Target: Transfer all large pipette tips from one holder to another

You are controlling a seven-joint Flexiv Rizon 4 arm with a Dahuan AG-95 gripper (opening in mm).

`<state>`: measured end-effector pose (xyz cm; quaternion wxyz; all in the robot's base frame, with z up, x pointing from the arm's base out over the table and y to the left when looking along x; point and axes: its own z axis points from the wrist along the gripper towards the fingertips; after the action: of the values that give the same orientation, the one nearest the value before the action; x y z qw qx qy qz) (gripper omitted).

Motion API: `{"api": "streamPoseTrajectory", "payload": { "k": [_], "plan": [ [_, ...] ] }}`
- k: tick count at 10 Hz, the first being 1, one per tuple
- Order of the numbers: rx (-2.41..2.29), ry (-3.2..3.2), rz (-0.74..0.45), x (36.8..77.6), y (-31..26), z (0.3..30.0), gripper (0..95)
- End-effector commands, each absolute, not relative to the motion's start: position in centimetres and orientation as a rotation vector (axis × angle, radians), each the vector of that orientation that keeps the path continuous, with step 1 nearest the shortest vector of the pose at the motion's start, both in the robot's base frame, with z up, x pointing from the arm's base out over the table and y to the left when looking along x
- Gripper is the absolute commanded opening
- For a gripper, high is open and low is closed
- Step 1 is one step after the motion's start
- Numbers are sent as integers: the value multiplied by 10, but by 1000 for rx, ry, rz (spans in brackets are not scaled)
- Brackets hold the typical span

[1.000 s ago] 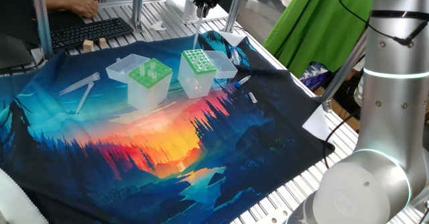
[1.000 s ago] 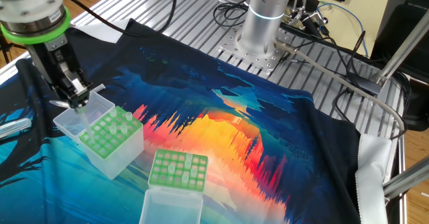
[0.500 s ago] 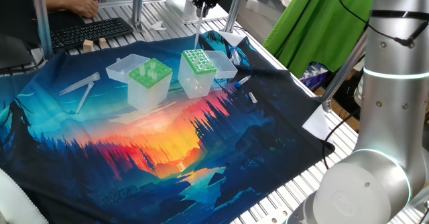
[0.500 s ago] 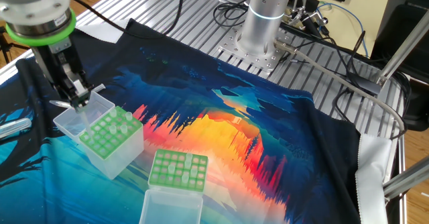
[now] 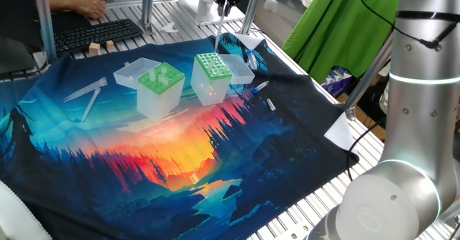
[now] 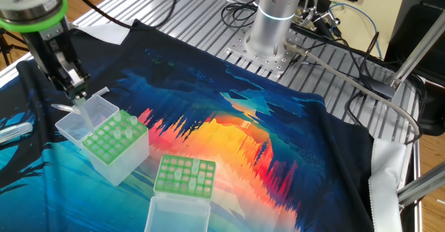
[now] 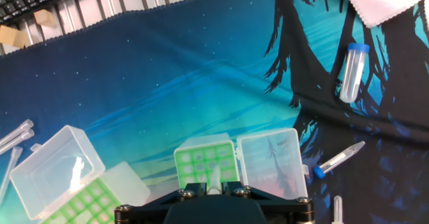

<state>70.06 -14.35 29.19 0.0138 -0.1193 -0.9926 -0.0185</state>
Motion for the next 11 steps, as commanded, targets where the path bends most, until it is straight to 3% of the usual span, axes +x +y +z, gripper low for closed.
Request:
{"api": "streamPoseTrajectory", "payload": {
  "k": [1, 11],
  "plan": [
    [-367, -3102, -61, 696, -146, 289, 0],
    [-368, -3116, -96, 678, -149, 275, 0]
  ]
}}
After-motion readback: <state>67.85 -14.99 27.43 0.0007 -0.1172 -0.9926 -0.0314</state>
